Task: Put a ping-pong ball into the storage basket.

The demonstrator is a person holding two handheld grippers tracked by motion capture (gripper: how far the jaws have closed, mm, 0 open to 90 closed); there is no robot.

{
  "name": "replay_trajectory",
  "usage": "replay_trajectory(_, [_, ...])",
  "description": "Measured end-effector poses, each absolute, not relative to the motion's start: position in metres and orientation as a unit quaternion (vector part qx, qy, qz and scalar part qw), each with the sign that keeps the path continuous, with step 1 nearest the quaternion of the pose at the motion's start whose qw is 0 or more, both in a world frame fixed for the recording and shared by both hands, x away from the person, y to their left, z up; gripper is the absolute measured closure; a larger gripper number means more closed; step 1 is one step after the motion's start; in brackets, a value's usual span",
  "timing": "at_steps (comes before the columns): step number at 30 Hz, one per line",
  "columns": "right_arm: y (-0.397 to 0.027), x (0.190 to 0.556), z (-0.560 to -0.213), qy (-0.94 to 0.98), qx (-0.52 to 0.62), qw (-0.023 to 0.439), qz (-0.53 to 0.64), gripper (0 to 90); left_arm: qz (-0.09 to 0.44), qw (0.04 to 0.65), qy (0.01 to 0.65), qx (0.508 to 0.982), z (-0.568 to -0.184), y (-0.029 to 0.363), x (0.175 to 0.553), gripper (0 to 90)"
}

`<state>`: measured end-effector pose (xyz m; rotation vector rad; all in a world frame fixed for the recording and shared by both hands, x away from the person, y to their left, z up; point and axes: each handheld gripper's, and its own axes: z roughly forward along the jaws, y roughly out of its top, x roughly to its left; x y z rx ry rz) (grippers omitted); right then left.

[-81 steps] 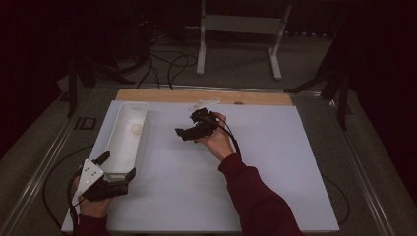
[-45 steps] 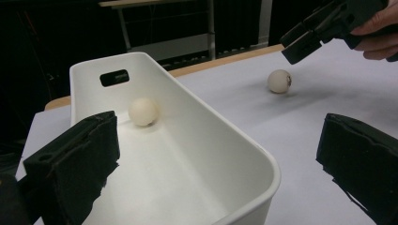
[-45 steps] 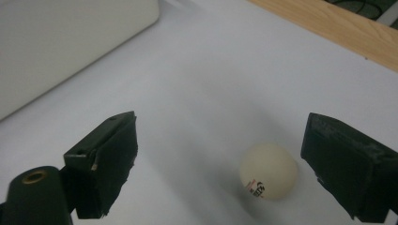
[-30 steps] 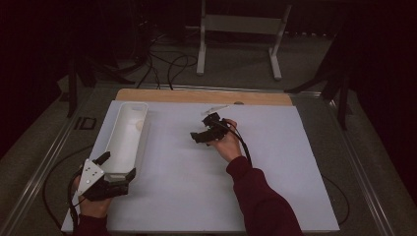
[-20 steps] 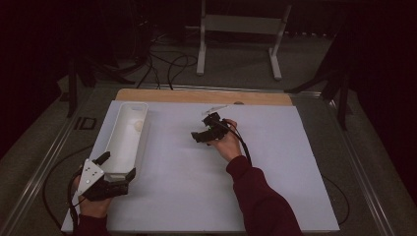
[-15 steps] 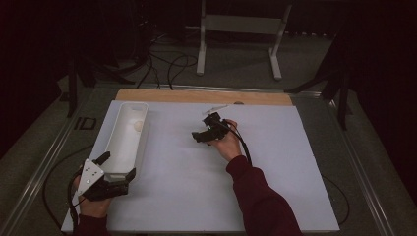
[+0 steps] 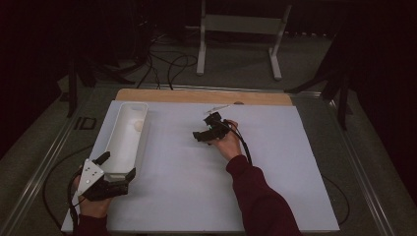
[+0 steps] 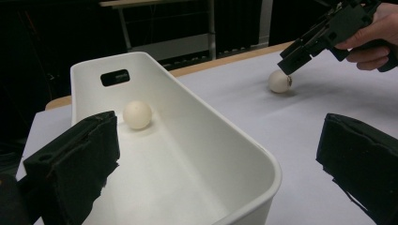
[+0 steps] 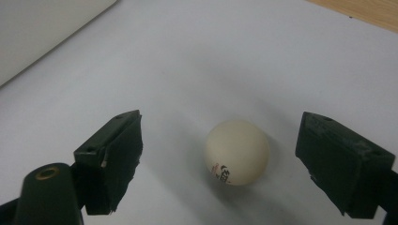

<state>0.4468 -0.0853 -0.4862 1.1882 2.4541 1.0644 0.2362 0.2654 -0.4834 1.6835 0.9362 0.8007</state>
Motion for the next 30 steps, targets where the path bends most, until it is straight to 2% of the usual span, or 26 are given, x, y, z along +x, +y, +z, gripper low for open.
replay_trajectory(22, [-0.086,0.451,-0.497,0.837,0.411,0.104,0.346,14.7,0.331,0.504,0.388,0.697,-0.483,0.266,0.236,0.6])
replay_trajectory(30, [-0.086,0.452,-0.500,0.839,0.415,0.107,0.336,18.6,0.331,0.503,0.388,0.697,-0.483,0.265,0.236,0.6])
